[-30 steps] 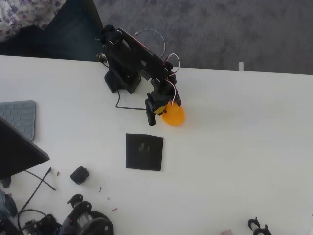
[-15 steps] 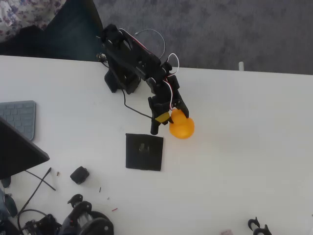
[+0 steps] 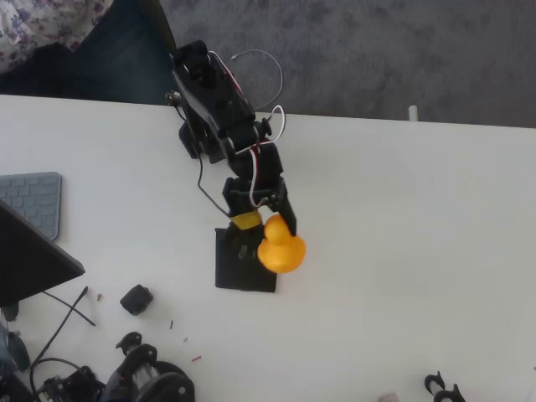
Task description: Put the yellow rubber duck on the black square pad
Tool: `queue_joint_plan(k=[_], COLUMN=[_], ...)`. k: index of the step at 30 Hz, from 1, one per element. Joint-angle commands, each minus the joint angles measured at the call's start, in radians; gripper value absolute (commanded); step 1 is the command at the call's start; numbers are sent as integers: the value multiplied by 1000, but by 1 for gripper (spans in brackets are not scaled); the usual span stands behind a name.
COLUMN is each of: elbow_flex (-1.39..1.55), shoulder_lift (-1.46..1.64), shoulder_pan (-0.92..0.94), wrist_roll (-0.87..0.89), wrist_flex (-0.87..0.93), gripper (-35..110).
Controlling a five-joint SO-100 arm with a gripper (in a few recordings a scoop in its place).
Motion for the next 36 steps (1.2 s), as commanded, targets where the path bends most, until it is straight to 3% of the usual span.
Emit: queue_joint_plan(k=[1,11,24,36], elbow_flex=[-133,-115,-87,103], shoulder_lift=[32,32,21,18], shoulder_pan=[147,276,282,265], wrist_roll=[-8,21,58,58], wrist_flex=[14,23,238,212], gripper=[5,5,5,5])
